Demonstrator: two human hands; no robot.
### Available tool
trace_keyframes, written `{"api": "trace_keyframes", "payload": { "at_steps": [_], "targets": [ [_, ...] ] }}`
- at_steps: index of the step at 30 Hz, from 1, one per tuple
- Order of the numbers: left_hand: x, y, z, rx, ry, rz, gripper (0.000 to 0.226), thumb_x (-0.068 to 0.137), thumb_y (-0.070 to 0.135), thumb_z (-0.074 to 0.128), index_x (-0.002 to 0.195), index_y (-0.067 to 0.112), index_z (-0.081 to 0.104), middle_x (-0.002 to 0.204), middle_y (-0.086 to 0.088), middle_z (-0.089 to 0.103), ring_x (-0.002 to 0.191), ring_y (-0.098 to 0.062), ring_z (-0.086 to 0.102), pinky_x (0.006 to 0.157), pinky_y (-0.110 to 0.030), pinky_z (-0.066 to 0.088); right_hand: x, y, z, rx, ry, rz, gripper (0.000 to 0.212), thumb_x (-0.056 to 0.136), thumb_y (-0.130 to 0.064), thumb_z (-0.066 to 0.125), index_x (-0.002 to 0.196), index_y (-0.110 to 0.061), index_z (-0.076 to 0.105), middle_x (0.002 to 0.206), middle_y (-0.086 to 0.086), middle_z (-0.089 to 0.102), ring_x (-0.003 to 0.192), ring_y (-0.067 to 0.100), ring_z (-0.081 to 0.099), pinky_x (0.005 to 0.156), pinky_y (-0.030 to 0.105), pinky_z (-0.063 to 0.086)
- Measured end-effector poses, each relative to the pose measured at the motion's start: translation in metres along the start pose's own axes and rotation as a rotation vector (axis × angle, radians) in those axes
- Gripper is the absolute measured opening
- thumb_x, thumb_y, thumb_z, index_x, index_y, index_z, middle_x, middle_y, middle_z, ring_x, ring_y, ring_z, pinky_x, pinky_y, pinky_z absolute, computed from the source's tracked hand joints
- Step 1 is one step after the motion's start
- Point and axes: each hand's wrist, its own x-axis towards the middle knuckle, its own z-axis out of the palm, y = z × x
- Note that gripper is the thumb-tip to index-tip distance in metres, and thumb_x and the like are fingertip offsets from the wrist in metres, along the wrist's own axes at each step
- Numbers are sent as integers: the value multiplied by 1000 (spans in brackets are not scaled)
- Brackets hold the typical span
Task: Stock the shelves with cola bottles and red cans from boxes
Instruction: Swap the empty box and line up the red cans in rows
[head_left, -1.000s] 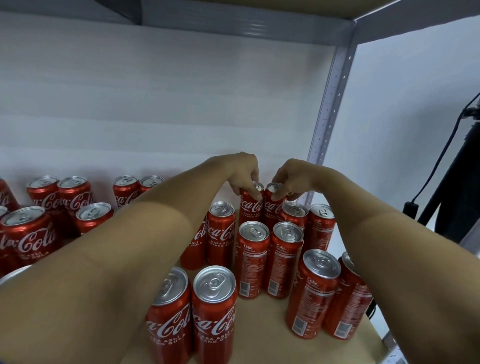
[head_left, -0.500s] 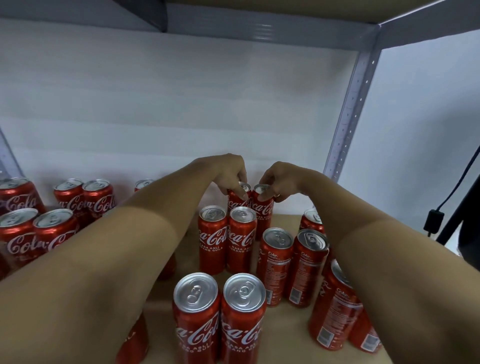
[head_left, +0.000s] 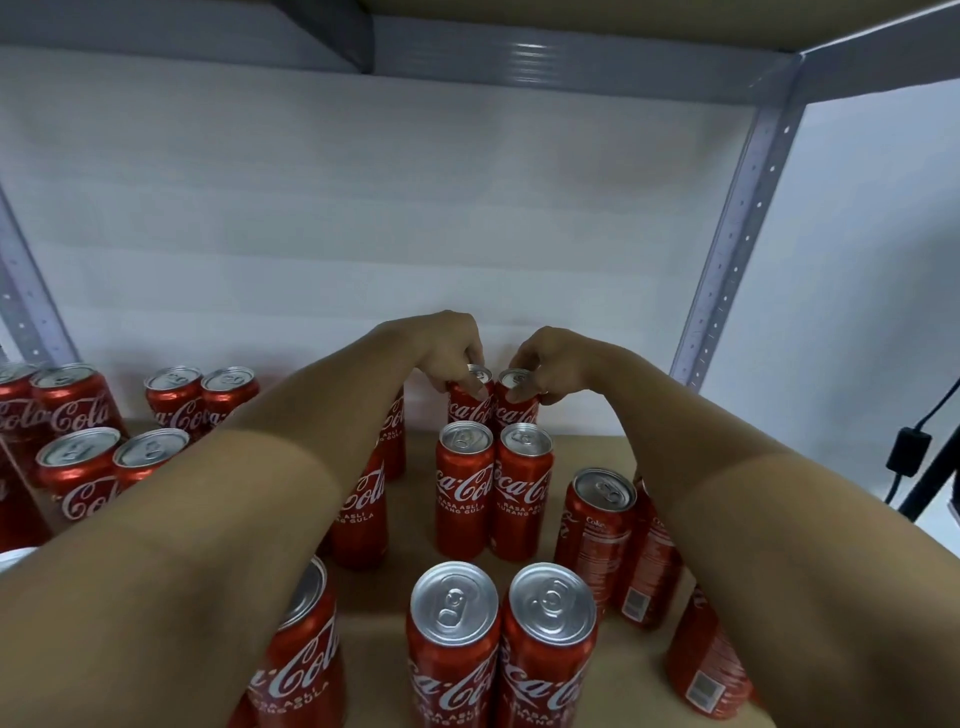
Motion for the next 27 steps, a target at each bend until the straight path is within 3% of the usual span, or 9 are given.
{"api": "trace_keyframes", "payload": {
  "at_steps": [7,15,21,27],
  "targets": [
    [2,2,0,12,-22,7,48,80,43,86,120,19,76,106,3,75,76,-15,77,84,-37,64,-3,-1,0,-1,6,25,42,83,-21,82,120,-6,70,112,13,72,99,32,72,86,44,62],
    [2,1,3,9,-14,-15,49,79,44,86,121,21,74,113,0,73,90,-19,76,84,-38,64,-10,0,5,48,37,31,68,84,-22,81,143,-5,52,134,11,59,107,30,66,88,42,61],
    [3,6,5,23,-10,-36,74,76,42,89,139,18,61,130,-2,66,91,-21,74,84,-37,64,-19,4,5,54,40,29,76,83,-22,83,148,-11,46,140,10,56,116,29,60,91,42,59],
    [-5,7,7,110,5,-15,50,79,41,87,122,19,73,106,1,74,77,-15,75,84,-40,63,-24,-3,15,-5,90,57,77,84,-32,82,148,-10,45,138,8,54,107,31,65,82,38,61]
  ]
}}
